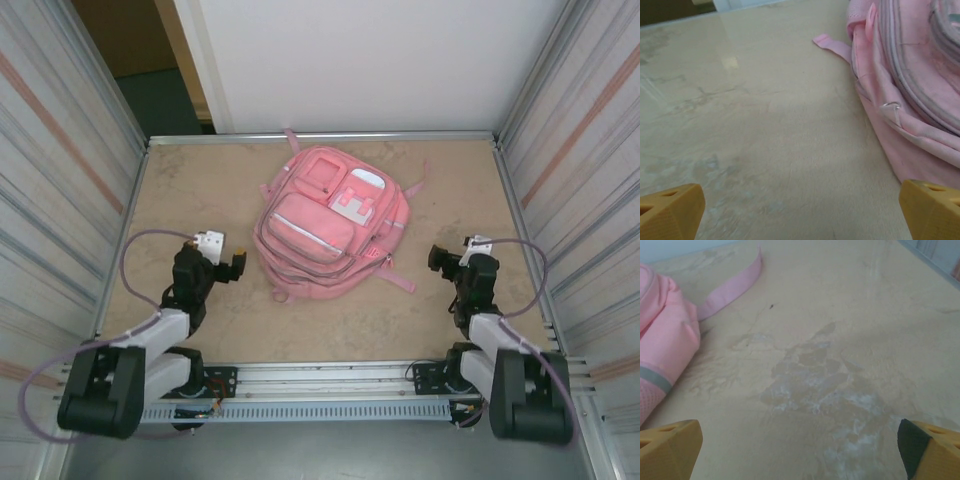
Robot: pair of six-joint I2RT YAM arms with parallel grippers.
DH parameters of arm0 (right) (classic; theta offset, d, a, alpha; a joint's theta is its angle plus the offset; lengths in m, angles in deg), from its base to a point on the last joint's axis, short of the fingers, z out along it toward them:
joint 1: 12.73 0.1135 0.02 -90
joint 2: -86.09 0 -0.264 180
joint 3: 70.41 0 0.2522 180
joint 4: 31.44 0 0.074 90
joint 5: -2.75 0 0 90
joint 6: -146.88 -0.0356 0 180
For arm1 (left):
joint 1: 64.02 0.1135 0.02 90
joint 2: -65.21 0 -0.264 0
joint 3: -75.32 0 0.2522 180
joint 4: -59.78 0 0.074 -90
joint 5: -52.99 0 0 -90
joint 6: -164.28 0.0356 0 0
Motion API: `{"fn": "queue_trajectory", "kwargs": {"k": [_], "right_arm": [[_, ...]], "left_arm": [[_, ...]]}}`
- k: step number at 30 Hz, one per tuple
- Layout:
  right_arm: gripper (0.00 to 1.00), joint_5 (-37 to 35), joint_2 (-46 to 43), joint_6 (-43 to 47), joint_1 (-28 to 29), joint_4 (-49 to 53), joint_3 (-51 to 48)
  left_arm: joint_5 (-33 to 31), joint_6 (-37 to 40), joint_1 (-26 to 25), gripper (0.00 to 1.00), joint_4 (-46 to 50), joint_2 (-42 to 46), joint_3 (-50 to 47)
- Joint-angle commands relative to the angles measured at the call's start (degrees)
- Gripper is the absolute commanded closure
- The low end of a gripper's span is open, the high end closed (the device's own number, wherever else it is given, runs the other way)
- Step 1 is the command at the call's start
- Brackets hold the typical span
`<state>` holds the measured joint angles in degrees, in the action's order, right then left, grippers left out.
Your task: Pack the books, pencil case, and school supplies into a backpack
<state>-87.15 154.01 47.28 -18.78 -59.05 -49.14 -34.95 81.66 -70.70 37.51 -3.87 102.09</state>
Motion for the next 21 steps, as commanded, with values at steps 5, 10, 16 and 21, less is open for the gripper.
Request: {"fn": "queue_trajectory", "kwargs": {"k": [5,10,16,21], "right_arm": [[0.01,3.8,22.6,0.2,-0.7,-24.9,7.2],[0.01,0.9,20.0,3.2,2.1,-11.4,11.9],[0.01,-0.3,20.6,3.8,3.1,-6.1,15.2],[0.01,-0.8,20.6,4.6,3.8,-5.1,15.8]], "left_arm": [[4.7,1.4,1.9,0.01,-6.6,-3.3,4.2],[11.0,-0.5,7.2,0.01,-25.3,-17.6,2.1],[15.5,-0.5,8.9,0.01,-11.9,-17.2,8.8],[20.8,0.2,10.0,0.01,-12.6,-18.6,9.5]]}}
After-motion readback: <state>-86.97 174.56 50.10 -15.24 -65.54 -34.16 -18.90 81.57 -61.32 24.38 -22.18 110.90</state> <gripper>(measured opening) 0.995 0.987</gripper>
